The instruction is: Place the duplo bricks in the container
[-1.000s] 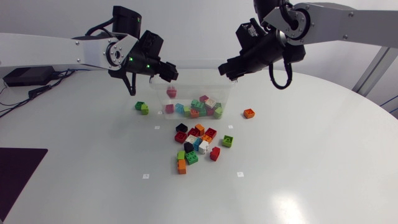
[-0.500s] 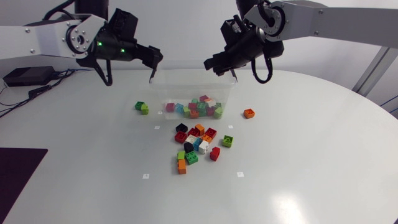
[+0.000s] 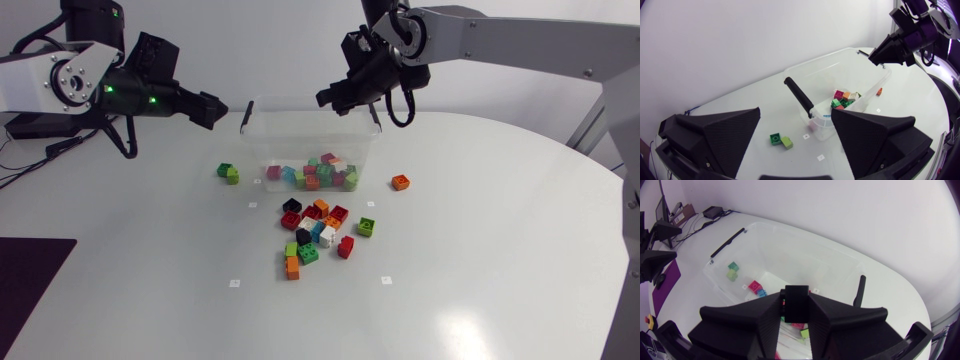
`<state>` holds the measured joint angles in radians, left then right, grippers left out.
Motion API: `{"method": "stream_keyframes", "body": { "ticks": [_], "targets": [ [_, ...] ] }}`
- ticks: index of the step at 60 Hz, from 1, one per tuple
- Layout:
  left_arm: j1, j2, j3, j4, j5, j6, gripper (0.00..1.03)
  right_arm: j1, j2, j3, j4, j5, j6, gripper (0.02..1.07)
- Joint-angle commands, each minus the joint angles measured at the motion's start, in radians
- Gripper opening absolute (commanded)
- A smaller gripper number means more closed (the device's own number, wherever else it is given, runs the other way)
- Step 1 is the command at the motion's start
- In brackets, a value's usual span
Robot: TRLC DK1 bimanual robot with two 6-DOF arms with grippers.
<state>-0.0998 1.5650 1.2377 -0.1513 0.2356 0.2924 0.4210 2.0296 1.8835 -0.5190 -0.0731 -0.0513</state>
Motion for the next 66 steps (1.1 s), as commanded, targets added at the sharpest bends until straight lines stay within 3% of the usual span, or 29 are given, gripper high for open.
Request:
{"method": "stream_keyframes", "body": {
  "ticks": [1, 13, 17, 20, 23, 28, 58, 66],
  "targets": [
    [0.026, -0.028, -0.035, -0.001, 0.019, 0.022, 0.99, 0.012, 0.043, 0.043, 0.001, 0.010, 0.024, 0.19],
    [0.063, -0.034, -0.058, -0.001, 0.037, 0.031, 0.99, 0.019, 0.123, 0.131, -0.030, 0.015, 0.022, 0.23],
    [0.071, -0.034, -0.067, -0.001, 0.044, 0.033, 0.99, 0.024, 0.136, 0.151, -0.042, 0.019, 0.021, 0.41],
    [0.078, -0.036, -0.072, -0.001, 0.045, 0.039, 0.99, 0.025, 0.136, 0.155, -0.044, 0.027, 0.019, 0.61],
    [0.089, -0.034, -0.072, -0.001, 0.047, 0.044, 0.99, 0.025, 0.132, 0.163, -0.056, 0.029, 0.019, 0.76],
    [0.109, -0.028, -0.073, -0.001, 0.056, 0.047, 0.99, 0.025, 0.109, 0.161, -0.062, 0.029, 0.018, 0.89],
    [0.132, 0.121, -0.041, 0.002, 0.064, 0.082, 0.99, -0.044, -0.138, -0.077, -0.053, 0.019, 0.014, 0.89],
    [0.121, 0.196, 0.016, -0.047, 0.062, 0.073, 0.99, -0.083, -0.210, -0.178, -0.021, 0.007, 0.013, 0.89]
  ]
}}
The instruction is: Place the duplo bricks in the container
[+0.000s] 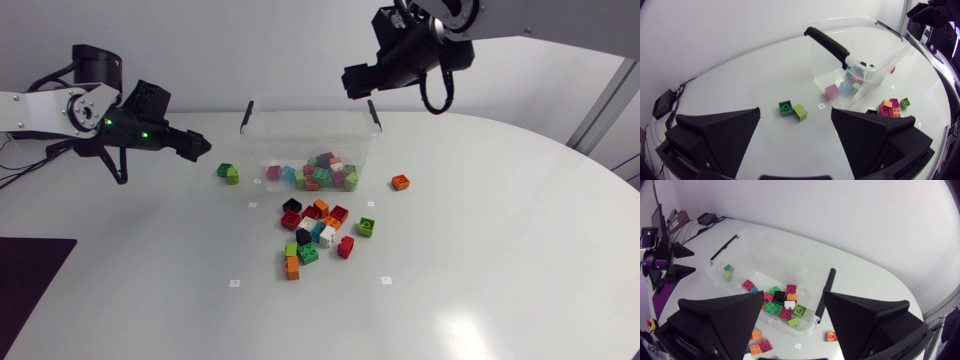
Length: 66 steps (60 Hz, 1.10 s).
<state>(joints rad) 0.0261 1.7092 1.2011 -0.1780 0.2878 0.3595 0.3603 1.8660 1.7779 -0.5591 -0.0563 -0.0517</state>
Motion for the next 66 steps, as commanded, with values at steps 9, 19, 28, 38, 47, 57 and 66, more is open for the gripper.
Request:
{"method": "stream_keyframes", "body": {
  "ticks": [9, 19, 28, 38, 47, 57, 66],
  "targets": [
    [-0.028, 0.112, 0.081, -0.023, 0.007, -0.002, 0.99, -0.073, -0.102, -0.176, 0.059, -0.031, 0.006, 0.89],
    [-0.037, 0.199, 0.126, -0.021, 0.002, -0.021, 0.99, -0.123, -0.139, -0.264, 0.094, -0.051, -0.010, 0.89],
    [-0.051, 0.285, 0.170, -0.020, -0.015, -0.042, 0.99, -0.161, -0.154, -0.321, 0.120, -0.057, -0.030, 0.89],
    [-0.080, 0.348, 0.199, -0.011, -0.041, -0.079, 0.99, -0.198, -0.156, -0.373, 0.149, -0.073, -0.043, 0.89],
    [-0.098, 0.395, 0.235, -0.003, -0.070, -0.119, 0.99, -0.225, -0.149, -0.405, 0.177, -0.077, -0.060, 0.89],
    [-0.126, 0.449, 0.258, 0.015, -0.114, -0.159, 0.99, -0.254, -0.131, -0.436, 0.208, -0.086, -0.069, 0.89],
    [-0.141, 0.475, 0.262, 0.045, -0.145, -0.188, 0.98, -0.273, -0.117, -0.448, 0.225, -0.094, -0.080, 0.89]
  ]
}}
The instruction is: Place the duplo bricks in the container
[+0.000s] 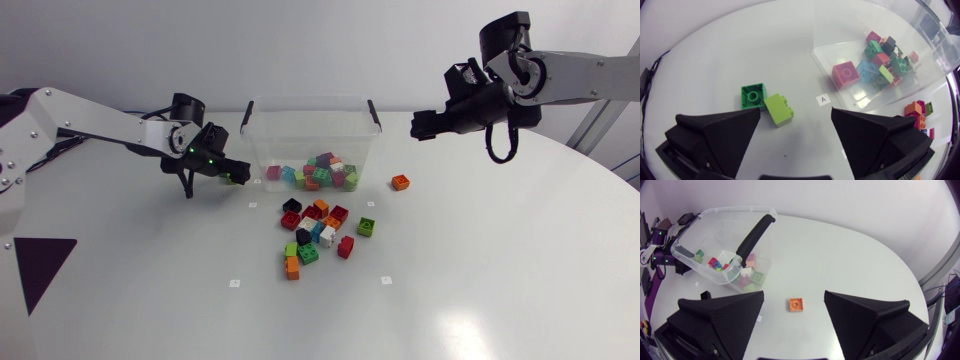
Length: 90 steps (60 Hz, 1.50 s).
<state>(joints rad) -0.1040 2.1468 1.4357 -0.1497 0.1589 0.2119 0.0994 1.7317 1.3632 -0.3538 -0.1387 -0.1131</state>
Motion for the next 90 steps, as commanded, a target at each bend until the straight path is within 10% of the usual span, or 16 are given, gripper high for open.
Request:
{"method": "stream_keyframes", "body": {
  "ticks": [1, 59, 90],
  "targets": [
    [-0.013, 0.041, 0.029, 0.018, -0.021, -0.043, 0.98, -0.013, 0.019, -0.033, 0.021, -0.013, -0.019, 0.89],
    [-0.033, 0.071, 0.009, 0.047, -0.062, -0.080, 0.29, -0.067, 0.239, 0.043, 0.061, -0.019, -0.073, 0.89],
    [-0.003, -0.051, -0.181, 0.113, -0.061, -0.037, 0.29, -0.069, 0.282, 0.060, 0.068, -0.024, -0.088, 0.89]
  ]
}}
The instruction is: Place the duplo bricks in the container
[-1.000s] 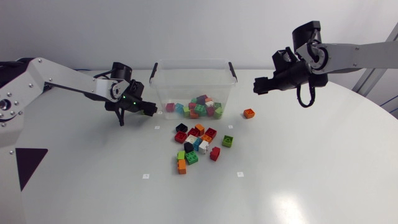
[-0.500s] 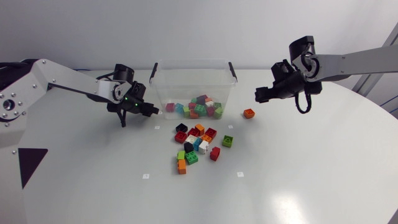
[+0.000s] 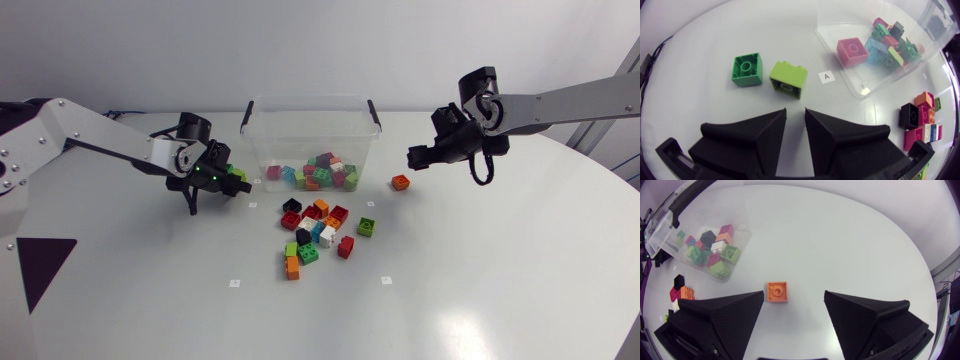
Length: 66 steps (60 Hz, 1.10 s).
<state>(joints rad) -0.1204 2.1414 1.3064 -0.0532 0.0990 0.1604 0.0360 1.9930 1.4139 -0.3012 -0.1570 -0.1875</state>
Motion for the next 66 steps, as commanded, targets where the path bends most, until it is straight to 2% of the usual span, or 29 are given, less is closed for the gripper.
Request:
{"method": "stream_keyframes", "body": {
  "ticks": [1, 5, 14, 20, 45, 66],
  "targets": [
    [0.015, -0.048, -0.053, 0.019, -0.001, 0.018, 0.29, -0.005, 0.023, 0.008, 0.017, -0.006, -0.013, 0.89],
    [0.021, -0.061, -0.055, 0.033, -0.001, 0.028, 0.32, -0.004, 0.023, 0.003, 0.022, -0.006, -0.012, 0.89],
    [0.022, -0.031, -0.012, 0.039, 0.011, 0.064, 0.77, 0.001, 0.024, -0.001, 0.022, -0.006, -0.012, 0.89],
    [0.024, -0.005, 0.017, 0.038, 0.047, 0.088, 0.87, 0.002, 0.020, -0.010, 0.025, -0.004, -0.013, 0.89],
    [0.056, 0.051, 0.076, 0.046, 0.154, 0.212, 0.87, -0.015, 0.021, -0.026, 0.037, -0.006, -0.027, 0.89],
    [0.071, 0.095, 0.103, 0.058, 0.225, 0.266, 0.87, -0.015, 0.041, -0.024, 0.050, -0.006, -0.027, 0.89]
  ]
}}
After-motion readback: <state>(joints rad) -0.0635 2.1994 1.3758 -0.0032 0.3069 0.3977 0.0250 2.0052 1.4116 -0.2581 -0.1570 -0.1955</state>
